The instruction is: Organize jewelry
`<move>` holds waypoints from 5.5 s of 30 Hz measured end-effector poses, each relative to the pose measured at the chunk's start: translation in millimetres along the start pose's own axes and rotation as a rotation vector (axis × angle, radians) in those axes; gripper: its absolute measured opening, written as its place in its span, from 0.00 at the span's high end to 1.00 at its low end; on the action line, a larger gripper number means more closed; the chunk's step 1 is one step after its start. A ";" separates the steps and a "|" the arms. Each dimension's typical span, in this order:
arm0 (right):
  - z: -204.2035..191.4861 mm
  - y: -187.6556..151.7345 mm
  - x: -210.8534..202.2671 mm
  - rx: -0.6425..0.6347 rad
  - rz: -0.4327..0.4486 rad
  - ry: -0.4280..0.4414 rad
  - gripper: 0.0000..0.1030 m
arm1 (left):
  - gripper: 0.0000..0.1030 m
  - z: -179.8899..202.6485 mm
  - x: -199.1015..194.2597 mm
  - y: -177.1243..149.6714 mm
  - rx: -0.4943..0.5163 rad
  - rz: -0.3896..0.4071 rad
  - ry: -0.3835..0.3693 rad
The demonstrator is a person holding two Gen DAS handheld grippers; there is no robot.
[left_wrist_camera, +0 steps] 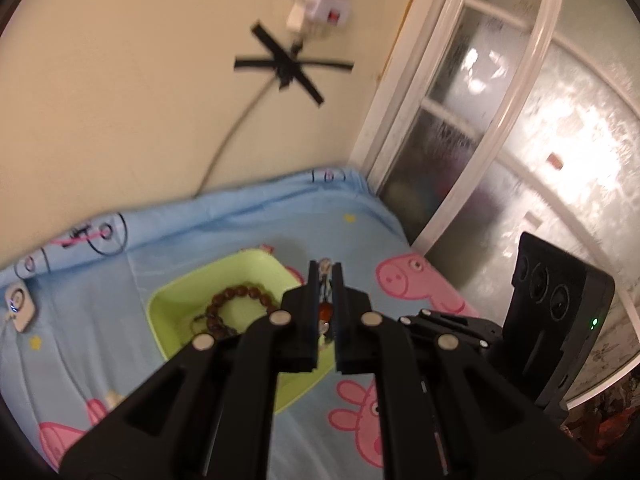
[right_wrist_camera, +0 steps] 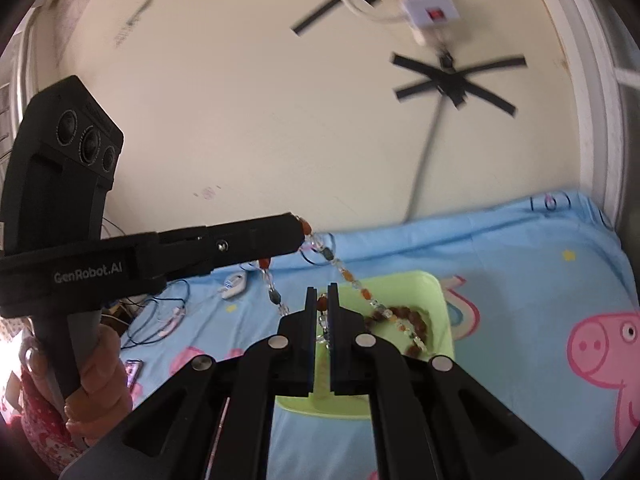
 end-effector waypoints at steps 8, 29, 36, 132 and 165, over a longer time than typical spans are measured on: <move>33.8 -30.3 27.1 0.001 -0.044 -0.099 1.00 | 0.90 -19.4 64.1 -34.2 0.008 -0.137 0.095; -69.7 -93.2 -6.9 0.028 -0.084 0.153 0.69 | 0.84 -158.6 -147.4 -137.6 -0.164 0.068 0.341; -119.6 -158.0 33.5 -0.089 -0.275 0.162 0.70 | 0.84 -199.4 -173.9 -219.1 -0.309 0.037 0.359; -113.9 -138.6 26.9 0.046 -0.247 0.360 1.00 | 0.98 -150.4 -105.8 -249.9 -0.125 -0.095 0.177; 18.0 -66.6 45.8 0.169 -0.056 0.178 1.00 | 0.67 -93.6 -10.5 -80.8 -0.133 -0.040 -0.041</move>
Point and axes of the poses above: each gripper's, at about its wrist camera, not at the fingertips, and x roughly the way its jaws point, z to its right, y to its top, the point moved 6 cm from there along x, roughly the way its jaws point, and after that the axes turned 2 degrees about z, right-handed, at the moved point
